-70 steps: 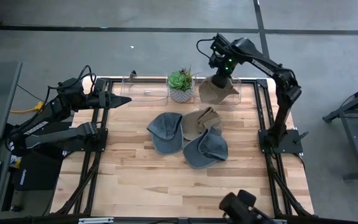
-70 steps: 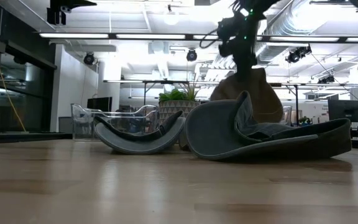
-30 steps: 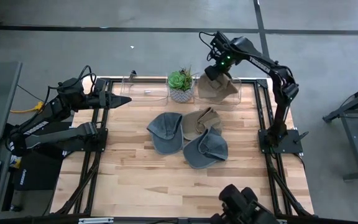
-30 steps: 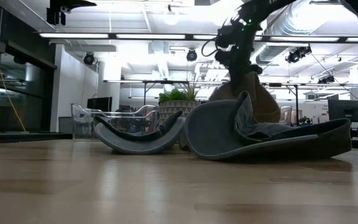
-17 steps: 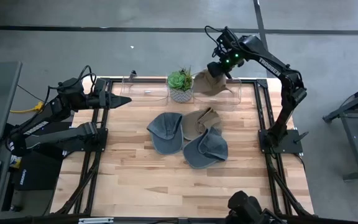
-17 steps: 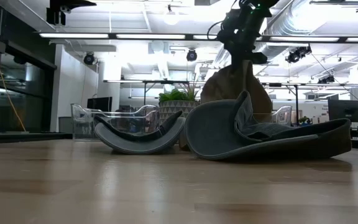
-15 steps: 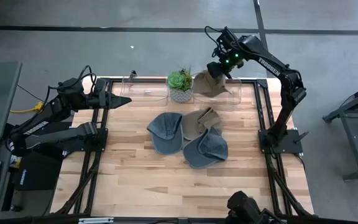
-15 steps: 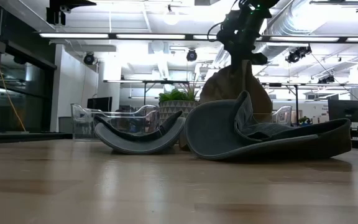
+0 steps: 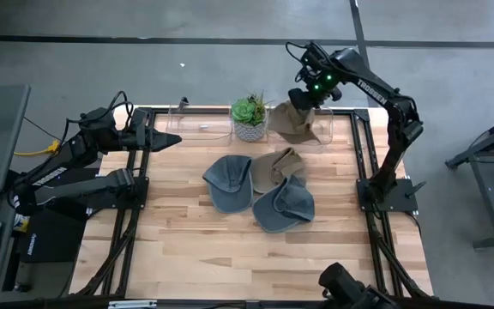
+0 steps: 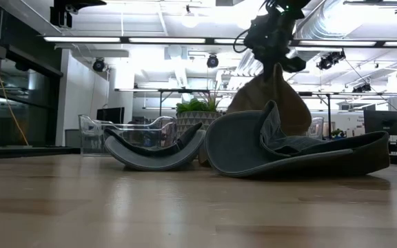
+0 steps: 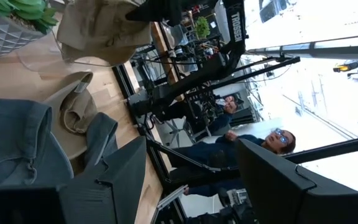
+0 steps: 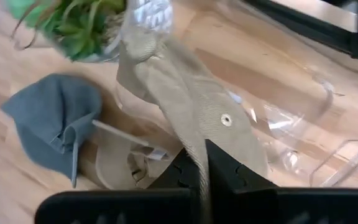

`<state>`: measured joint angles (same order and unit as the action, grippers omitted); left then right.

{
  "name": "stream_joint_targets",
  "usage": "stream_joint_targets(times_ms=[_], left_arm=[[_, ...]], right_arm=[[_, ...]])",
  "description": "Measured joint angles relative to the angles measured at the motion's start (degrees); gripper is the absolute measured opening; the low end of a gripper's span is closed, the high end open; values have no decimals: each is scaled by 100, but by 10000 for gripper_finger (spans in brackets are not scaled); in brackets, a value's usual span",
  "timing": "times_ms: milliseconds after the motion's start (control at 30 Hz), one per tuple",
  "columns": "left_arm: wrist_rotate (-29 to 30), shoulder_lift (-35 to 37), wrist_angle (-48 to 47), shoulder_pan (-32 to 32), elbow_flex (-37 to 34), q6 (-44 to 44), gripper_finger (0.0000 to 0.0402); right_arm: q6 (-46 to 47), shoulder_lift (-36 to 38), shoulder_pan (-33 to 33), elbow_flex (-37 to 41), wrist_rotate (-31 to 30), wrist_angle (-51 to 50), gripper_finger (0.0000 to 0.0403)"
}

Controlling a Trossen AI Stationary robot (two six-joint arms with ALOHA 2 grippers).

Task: Pick & Place hat
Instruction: Put the left light brown cap into the right transparent bin

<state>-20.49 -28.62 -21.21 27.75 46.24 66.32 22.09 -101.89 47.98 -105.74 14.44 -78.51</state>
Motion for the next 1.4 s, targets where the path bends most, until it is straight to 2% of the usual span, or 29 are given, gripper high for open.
stream_joint_targets(times_ms=[133,367,533,700,1133,1400], left_arm=[[0,2,0,-2,0,2,232],[-2,2,0,-1,0,3,232],[-2,2,0,-2,0,4,232],[-4,2,0,0,0,16,232],[-6,2,-2,0,0,31,232],[4,1,-210,-1,-2,31,232]], right_arm=[[148,2,100,387,-1,104,0],[117,-2,113,1559,44,804,0],[-8,-2,125,1910,-260,1264,0],[-259,-2,152,1816,-694,1459,0],[-1411,0,152,940,-2490,1456,0],[-1824,0,110,1177,-2844,1497,0]])
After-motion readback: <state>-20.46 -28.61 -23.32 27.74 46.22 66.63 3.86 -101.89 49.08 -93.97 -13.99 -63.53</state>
